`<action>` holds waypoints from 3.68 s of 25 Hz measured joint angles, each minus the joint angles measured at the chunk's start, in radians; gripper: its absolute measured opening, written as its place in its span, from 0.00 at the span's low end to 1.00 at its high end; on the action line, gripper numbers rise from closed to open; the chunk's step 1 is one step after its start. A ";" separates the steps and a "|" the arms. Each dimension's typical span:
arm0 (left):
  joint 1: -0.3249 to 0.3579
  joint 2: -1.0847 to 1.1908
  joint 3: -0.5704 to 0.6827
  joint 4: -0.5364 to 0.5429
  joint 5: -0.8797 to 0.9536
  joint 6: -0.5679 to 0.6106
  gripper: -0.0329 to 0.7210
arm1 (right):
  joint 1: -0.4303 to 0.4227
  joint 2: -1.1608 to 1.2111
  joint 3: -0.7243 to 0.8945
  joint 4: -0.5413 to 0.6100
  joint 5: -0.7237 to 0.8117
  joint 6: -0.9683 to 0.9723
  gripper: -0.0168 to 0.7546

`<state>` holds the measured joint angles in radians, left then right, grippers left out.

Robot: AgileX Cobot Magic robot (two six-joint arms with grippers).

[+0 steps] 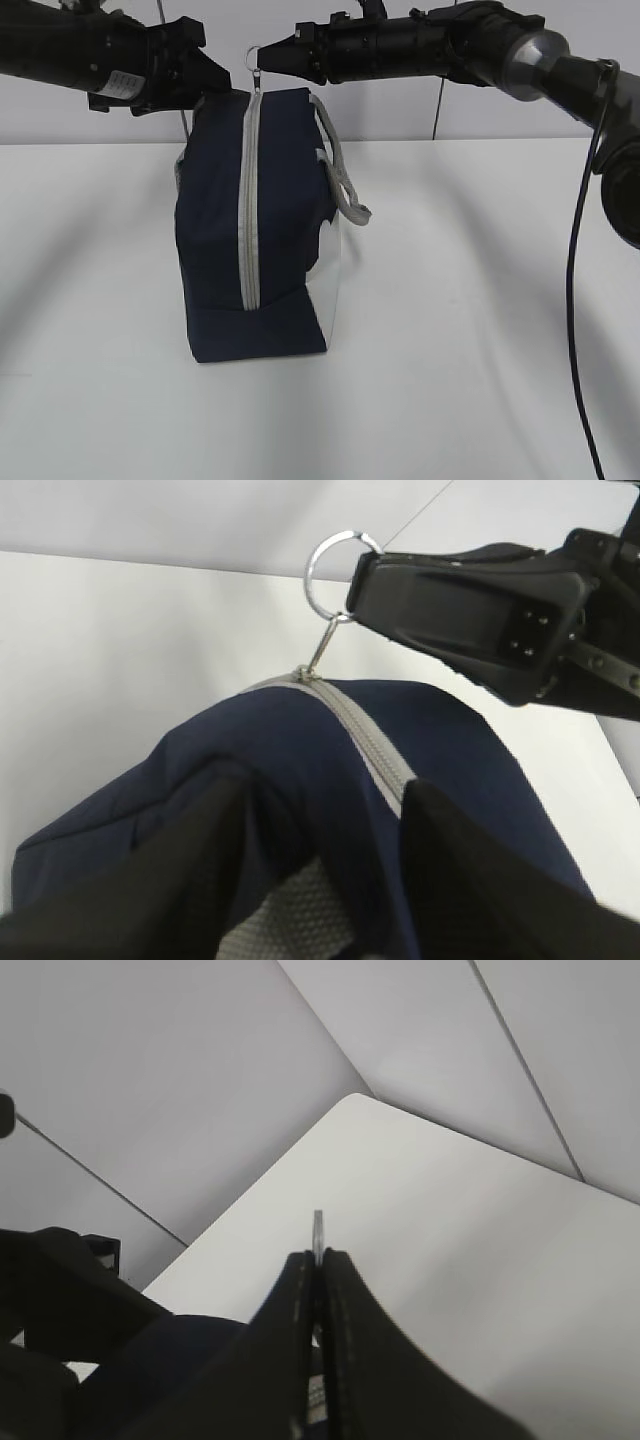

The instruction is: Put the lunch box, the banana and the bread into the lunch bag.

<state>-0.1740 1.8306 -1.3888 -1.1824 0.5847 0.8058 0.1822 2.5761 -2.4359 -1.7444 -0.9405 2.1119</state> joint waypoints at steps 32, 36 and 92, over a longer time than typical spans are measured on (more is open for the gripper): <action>-0.008 0.022 -0.004 -0.024 0.072 0.180 0.08 | 0.000 0.000 0.000 0.005 0.054 0.021 0.00; -0.008 0.021 -0.004 -0.053 0.082 0.237 0.08 | 0.000 0.000 0.000 -0.043 0.079 0.054 0.00; -0.008 0.006 -0.004 -0.128 0.162 0.411 0.08 | -0.032 0.119 0.011 -0.093 0.068 0.247 0.01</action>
<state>-0.1820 1.8367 -1.3926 -1.3107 0.7468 1.2164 0.1498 2.6949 -2.4248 -1.8369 -0.8724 2.3593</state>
